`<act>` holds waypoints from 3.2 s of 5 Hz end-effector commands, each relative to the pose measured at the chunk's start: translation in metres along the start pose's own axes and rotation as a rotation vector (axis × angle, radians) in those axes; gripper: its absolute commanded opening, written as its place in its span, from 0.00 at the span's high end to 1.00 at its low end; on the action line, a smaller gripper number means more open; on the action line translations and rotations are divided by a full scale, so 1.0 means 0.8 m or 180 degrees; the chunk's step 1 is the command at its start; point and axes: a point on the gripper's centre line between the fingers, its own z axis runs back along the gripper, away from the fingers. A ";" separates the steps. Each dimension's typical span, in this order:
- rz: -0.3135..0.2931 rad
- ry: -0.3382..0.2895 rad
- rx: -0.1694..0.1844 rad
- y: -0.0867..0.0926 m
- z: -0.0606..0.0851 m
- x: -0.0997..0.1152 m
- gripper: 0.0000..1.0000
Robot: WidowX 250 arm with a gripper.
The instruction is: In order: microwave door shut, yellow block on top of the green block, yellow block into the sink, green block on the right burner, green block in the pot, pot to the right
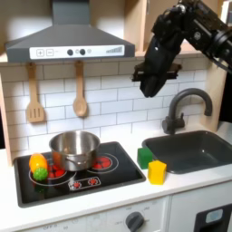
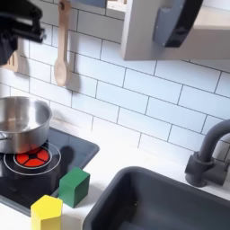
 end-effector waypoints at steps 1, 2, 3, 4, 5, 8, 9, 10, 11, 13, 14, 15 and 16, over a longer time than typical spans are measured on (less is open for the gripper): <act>-0.0260 0.0204 -0.0096 -0.019 0.005 -0.034 0.00; -0.0446 0.0269 -0.0194 -0.036 0.009 -0.052 0.00; -0.0651 0.0265 -0.0317 -0.052 0.019 -0.066 0.00; -0.0918 0.0253 -0.0478 -0.070 0.026 -0.078 0.00; -0.1134 0.0237 -0.0633 -0.088 0.033 -0.089 0.00; -0.1669 0.0193 -0.1096 -0.154 0.040 -0.102 0.00; -0.1745 0.0239 -0.1175 -0.169 0.032 -0.097 0.00; -0.1797 0.0150 -0.1250 -0.183 0.036 -0.087 0.00; -0.1804 0.0137 -0.1295 -0.189 0.034 -0.079 0.00; -0.1739 0.0112 -0.1259 -0.184 0.028 -0.061 0.00; -0.1649 0.0078 -0.1198 -0.175 0.023 -0.045 0.00; -0.1555 0.0046 -0.1158 -0.167 0.020 -0.035 0.00; -0.1526 0.0030 -0.1126 -0.165 0.017 -0.027 0.00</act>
